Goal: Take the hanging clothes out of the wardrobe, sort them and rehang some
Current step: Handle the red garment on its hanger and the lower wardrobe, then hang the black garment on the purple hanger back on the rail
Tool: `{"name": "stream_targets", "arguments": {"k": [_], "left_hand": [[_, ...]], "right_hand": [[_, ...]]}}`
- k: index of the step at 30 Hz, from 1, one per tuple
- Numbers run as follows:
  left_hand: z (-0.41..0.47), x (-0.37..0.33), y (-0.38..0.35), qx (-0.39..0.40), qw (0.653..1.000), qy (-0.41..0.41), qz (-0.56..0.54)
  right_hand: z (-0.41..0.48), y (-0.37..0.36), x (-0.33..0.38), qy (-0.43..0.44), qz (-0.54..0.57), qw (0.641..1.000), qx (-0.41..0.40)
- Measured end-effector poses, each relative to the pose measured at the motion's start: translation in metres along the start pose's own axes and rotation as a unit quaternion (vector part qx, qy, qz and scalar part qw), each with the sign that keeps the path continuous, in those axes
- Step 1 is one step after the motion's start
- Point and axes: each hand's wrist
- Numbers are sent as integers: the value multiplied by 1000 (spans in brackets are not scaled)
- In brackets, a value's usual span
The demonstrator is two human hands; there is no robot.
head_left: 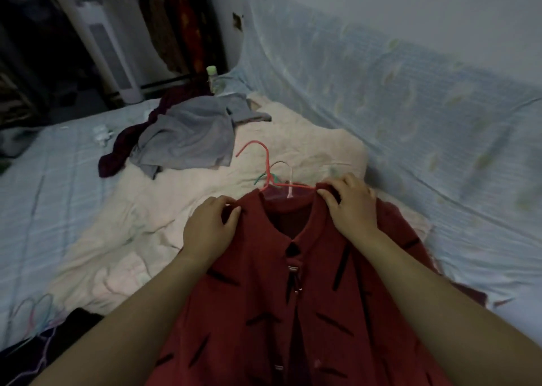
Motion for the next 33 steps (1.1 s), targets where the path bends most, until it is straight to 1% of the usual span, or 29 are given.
{"name": "stream_targets", "arguments": {"k": [4, 6, 8, 10, 11, 14, 17, 20, 25, 29, 33], "left_hand": [[-8, 19, -23, 73, 993, 32, 87], [-18, 28, -28, 82, 990, 21, 117], [-26, 34, -26, 82, 989, 6, 124], [-33, 40, -17, 79, 990, 5, 117], [-38, 44, -9, 77, 991, 4, 114], [-57, 62, 16, 68, 993, -4, 100], [-89, 92, 47, 64, 994, 0, 91], [-126, 134, 79, 80, 993, 18, 89], [-198, 233, 125, 103, 989, 76, 79], [-247, 323, 162, 138, 983, 98, 75], [-281, 409, 188, 155, 978, 119, 73]], "right_hand": [[-4, -27, -12, -5, -16, 999, 34], [-8, -35, -15, -9, -24, 998, 49], [-11, -38, -13, -17, -36, 998, 54], [-12, -34, 0, -5, -28, 999, 37], [-14, -32, 11, 15, -14, 1000, 24], [-28, -28, 62, 91, 60, 994, 14], [-62, -39, 126, 129, 134, 980, 64], [-109, -60, 188, 156, 157, 967, 128], [-206, -102, 286, 161, 174, 944, 230], [-278, -140, 359, 146, 169, 925, 309], [-331, -192, 415, 120, 152, 914, 356]]}}
Point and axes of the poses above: each hand's wrist, its own z-axis towards the middle knuckle, its own y-axis out of the back of the hand, x = y × z, and after that the axes turned 3 degrees about -x, right-handed
